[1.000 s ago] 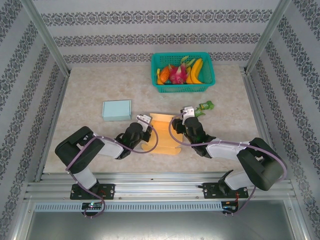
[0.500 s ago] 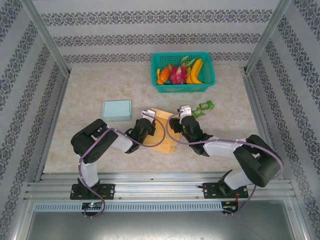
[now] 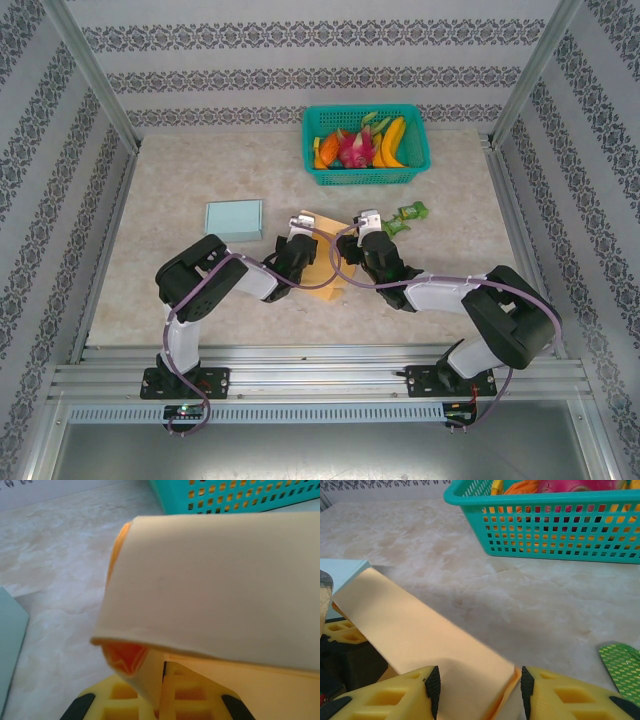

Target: Fold the paper box

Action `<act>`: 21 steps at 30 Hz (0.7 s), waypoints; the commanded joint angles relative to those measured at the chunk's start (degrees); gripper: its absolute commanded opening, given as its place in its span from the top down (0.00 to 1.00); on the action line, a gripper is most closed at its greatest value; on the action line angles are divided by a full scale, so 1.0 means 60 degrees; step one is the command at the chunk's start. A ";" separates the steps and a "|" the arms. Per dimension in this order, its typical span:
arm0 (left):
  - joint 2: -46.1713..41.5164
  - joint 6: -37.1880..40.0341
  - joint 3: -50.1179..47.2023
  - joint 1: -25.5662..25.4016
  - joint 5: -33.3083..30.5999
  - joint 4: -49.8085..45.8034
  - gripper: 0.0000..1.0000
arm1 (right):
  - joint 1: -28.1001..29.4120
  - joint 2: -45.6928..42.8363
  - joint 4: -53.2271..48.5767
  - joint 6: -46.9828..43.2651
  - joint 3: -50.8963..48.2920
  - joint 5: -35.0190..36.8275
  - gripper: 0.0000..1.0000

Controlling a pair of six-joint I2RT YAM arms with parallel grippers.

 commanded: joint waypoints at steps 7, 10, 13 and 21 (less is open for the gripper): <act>-0.0395 0.0170 -0.0316 0.0005 0.0676 -0.0322 0.74 | 0.0072 0.0271 -0.0254 0.0178 0.0062 -0.0251 0.53; -0.0696 0.0134 -0.0590 0.0014 0.0970 -0.0216 0.65 | 0.0078 0.0340 -0.0247 0.0226 0.0092 -0.0298 0.53; -0.1117 0.0088 -0.0940 0.0005 0.1183 -0.0111 0.61 | 0.0089 0.0358 -0.0248 0.0237 0.0108 -0.0299 0.53; -0.1511 0.0641 -0.1413 0.0508 0.2151 0.0311 0.60 | 0.0110 0.0264 -0.0295 0.0185 0.0094 -0.0336 0.53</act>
